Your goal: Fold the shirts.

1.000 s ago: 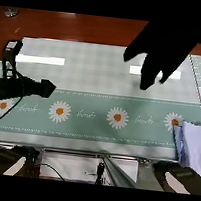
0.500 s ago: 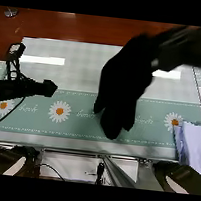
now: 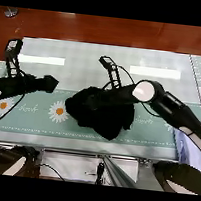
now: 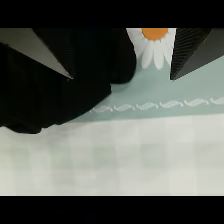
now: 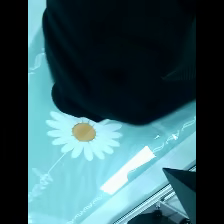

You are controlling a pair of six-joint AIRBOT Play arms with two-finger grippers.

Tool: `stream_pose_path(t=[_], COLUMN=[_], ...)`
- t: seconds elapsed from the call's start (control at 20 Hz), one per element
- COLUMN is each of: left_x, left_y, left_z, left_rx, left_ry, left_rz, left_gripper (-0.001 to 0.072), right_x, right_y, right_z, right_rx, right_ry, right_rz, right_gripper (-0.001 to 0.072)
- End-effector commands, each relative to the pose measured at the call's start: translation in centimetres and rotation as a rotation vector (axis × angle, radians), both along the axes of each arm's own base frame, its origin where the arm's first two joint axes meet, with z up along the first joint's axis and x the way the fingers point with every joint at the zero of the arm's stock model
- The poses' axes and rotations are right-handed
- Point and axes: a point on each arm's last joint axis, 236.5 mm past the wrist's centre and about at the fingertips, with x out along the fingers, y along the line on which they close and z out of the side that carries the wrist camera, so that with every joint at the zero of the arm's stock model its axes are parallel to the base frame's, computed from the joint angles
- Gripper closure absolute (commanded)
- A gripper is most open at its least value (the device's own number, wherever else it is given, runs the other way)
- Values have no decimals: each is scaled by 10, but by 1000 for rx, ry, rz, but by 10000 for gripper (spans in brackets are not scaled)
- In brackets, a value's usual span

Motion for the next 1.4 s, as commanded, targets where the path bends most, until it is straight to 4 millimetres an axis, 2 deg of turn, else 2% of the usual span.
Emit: stream_pose_path(t=[0.0,0.05,0.1,0.15,0.2,0.25,0.3,0.4,0.5,0.55,0.7,0.85,0.9,0.95,1.15,1.2,1.3,1.35], left_x=[-33,-51,-67,-80,-91,-99,-105,-110,-93,-85,-79,-76,-78,-76,-37,-29,-15,-10], left_y=[-11,-14,-19,-29,-45,-59,-69,-79,-81,-90,-135,-158,-162,-164,-156,-154,-150,-149], left_z=[-23,-36,-46,-54,-62,-72,-82,-108,-123,-124,-125,-147,-149,-146,-108,-100,-89,-85], left_rx=[-29,-29,-41,-74,-125,-176,-223,-267,-272,-305,-393,-386,-385,-383,-434,-444,-453,-457], left_ry=[183,286,378,451,503,545,588,641,603,580,522,545,572,569,490,475,438,427], left_rz=[-38,-62,-84,-111,-168,-207,-216,-206,-181,-171,-267,-264,-287,-332,-336,-336,-333,-327], left_gripper=[6,6,7,7,7,7,7,6,6,7,6,26,381,672,680,679,679,679], right_x=[28,53,68,72,64,49,26,-4,-17,-22,-30,-30,-35,-42,-70,-64,-37,-23], right_y=[-77,-129,-178,-229,-268,-291,-301,-295,-282,-273,-256,-244,-239,-230,-187,-180,-175,-174], right_z=[9,18,21,12,-8,-32,-57,-85,-93,-95,-101,-102,-104,-105,-118,-123,-131,-133], right_rx=[-160,-232,-284,-320,-316,-296,-259,-162,-86,-61,-69,-84,-99,-102,-116,-110,-108,-110], right_ry=[-37,-95,-116,-85,-16,58,142,224,255,276,282,268,270,287,386,371,309,300], right_rz=[-40,-164,-297,-448,-595,-684,-737,-780,-791,-777,-721,-709,-680,-645,-508,-511,-557,-574], right_gripper=[98,98,98,98,98,98,99,99,99,98,99,99,98,98,98,99,101,176])
